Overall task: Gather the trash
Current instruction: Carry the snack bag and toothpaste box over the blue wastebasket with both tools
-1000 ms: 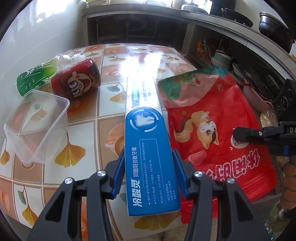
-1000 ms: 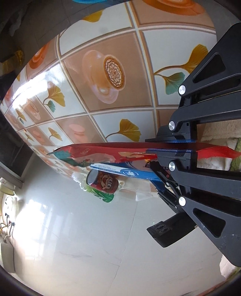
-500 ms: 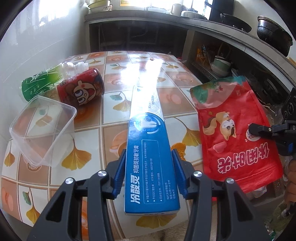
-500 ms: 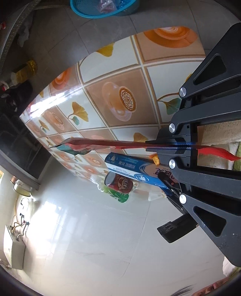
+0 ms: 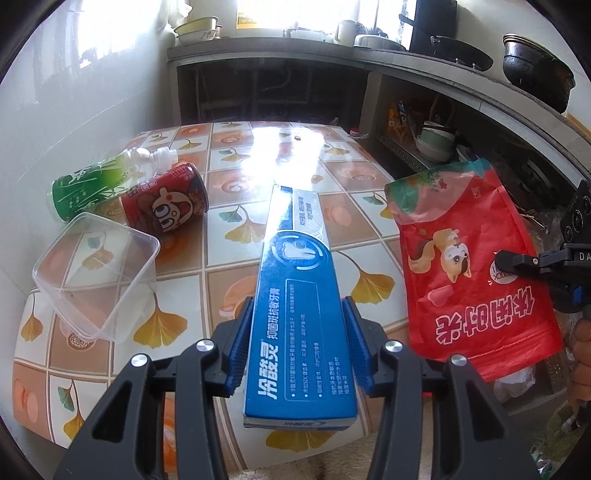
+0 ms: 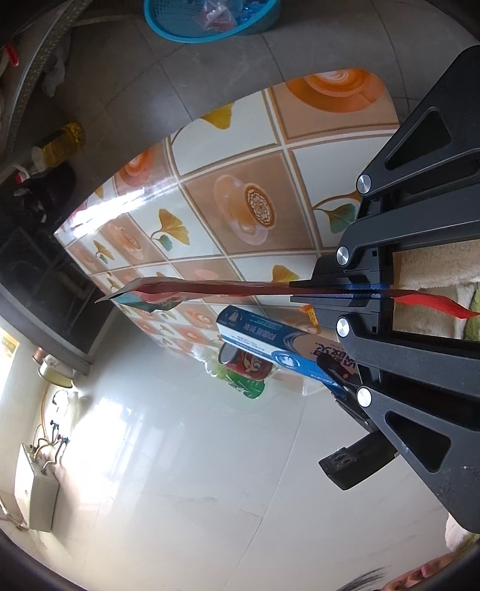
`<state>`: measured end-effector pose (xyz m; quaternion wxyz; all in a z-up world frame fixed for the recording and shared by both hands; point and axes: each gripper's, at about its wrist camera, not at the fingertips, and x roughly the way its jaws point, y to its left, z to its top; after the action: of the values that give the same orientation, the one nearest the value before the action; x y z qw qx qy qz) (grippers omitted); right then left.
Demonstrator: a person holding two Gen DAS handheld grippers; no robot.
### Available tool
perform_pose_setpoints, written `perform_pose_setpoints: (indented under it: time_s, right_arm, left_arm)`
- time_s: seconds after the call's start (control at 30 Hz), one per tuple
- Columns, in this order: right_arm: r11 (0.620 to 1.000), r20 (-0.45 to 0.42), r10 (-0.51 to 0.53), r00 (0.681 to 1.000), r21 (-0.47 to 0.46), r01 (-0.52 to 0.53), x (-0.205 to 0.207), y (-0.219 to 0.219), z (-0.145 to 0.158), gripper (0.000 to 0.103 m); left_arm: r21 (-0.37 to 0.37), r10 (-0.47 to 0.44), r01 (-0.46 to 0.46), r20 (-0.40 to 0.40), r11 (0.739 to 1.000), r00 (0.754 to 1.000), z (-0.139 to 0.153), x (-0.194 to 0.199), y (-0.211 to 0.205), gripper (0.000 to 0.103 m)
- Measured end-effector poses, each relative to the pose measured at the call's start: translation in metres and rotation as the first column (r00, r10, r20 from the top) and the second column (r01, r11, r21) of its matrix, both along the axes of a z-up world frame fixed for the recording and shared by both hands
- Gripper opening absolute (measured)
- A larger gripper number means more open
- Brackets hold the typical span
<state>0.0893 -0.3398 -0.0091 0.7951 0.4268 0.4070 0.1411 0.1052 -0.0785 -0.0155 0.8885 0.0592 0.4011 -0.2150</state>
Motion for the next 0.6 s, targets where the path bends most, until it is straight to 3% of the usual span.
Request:
perform_pose_setpoints:
  time_s: [0.33,0.47,0.6]
  right_arm:
    - [0.997,0.075,-0.083,0.994,0.008,0.082,-0.030,-0.036,0.018,0.000]
    - [0.984,0.093,-0.176,0.980,-0.023,0.179,-0.058,-0.064,0.023,0.000]
    - [0.945,0.099,-0.298,0.950,-0.109,0.308,-0.093,-0.095,0.032,0.000]
  left_arm:
    - [0.004,-0.050,0.050,0.068,0.999,0.996,0.023,-0.014,-0.021,0.045]
    - [0.003,-0.111,0.111,0.088,0.994,0.990,0.033,-0.019,-0.046,0.045]
    - [-0.019,-0.200,0.203,0.101,0.979,0.975,0.047,-0.020,-0.082,0.045]
